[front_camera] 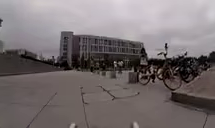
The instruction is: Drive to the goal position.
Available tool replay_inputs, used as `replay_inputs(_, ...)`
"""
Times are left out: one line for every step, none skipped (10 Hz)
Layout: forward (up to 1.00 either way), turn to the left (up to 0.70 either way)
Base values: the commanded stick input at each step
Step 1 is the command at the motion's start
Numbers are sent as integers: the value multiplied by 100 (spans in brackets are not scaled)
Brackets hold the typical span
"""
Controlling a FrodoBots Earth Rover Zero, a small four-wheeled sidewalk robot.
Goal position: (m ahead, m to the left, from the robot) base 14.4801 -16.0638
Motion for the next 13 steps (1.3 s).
replay_inputs(45, 0)
replay_inputs(45, 0)
replay_inputs(45, 0)
replay_inputs(45, 0)
replay_inputs(45, 0)
replay_inputs(45, 0)
replay_inputs(45, 0)
replay_inputs(45, 0)
replay_inputs(45, 8)
replay_inputs(45, 19)
replay_inputs(45, 27)
replay_inputs(45, 27)
replay_inputs(45, 27)
